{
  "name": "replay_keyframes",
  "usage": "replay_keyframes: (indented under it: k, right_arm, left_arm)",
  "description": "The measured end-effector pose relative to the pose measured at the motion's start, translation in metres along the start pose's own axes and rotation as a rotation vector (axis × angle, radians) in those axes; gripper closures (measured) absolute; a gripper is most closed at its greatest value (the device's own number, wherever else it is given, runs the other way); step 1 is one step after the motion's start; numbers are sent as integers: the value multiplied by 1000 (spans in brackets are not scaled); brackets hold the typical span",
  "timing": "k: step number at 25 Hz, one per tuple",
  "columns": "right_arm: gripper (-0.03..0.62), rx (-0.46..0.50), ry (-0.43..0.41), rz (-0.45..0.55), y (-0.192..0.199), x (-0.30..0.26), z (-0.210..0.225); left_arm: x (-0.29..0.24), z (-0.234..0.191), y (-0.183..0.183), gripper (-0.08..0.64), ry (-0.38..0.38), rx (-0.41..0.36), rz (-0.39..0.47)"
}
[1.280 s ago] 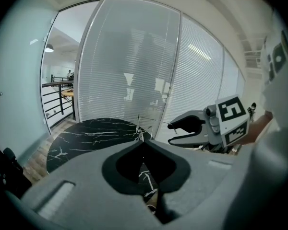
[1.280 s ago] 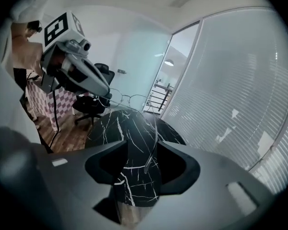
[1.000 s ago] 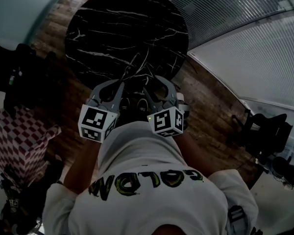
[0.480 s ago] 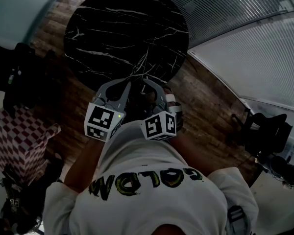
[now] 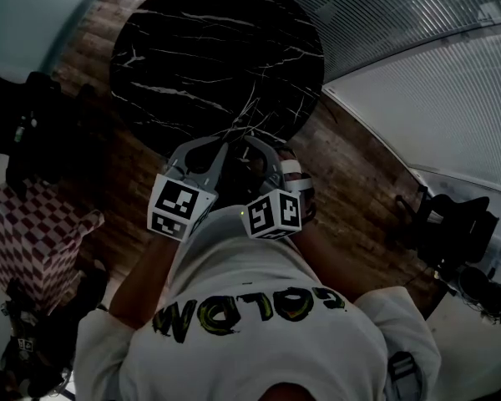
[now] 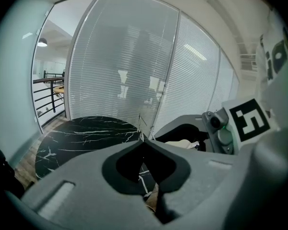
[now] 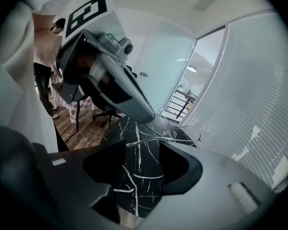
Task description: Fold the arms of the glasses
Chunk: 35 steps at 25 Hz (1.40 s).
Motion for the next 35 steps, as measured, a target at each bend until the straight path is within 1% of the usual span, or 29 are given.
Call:
replay_keyframes:
  k: [3,6,11,14,15,17,19,22,25,29,31,35]
  right_arm:
    - [367,-13,-12,-20,9,0,1]
    - [367,-59,0,-38,22,0,4]
    - [417,-175,65,-42,43,-6,13]
    - [438,-239,88,-38,52,-10,16]
    - [452,-255,95,-33,55,-12,17]
    - [519,-277,106,-20,61,-17,21]
    - [563,-312,107,-9,65,-20,21]
    - [588,-374,97,5,72,-24,16]
    - [589,-448,107,36,92,-30,8]
    - [591,-588,176,53,121,-27,-10]
    - [591,-643,193,50,133,-27,-19]
    - [591,-687,195,20,152,-26,-30]
  left_arm:
    - [-4,-8,8,558,-17,12,-3]
    - [-11,-21,17,558,-33,32,-4]
    - [-27,-43,35,558,-72,59,-19]
    - [-40,-54,50,557,-80,74,-24]
    - [-46,-58,55,557,-80,83,-25]
    - [-60,-67,65,557,-78,104,-27]
    - [-71,-74,77,557,-81,125,-38]
    - [-84,-80,98,557,-84,144,-63]
    - [-101,-89,116,557,-96,151,-81]
    - [-121,-96,138,557,-102,174,-91]
    - [-130,-98,148,557,-102,182,-92]
    - [-145,-101,168,557,-107,197,-104]
Point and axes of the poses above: the fingertips, and each gripper's own axes: x backward along the fingers, z to its right, y out of its underside, the point moved 9 cm from there along x, backward along the fingers, and after that the axes turned 4 degrees about y, right-handed, at the moved point
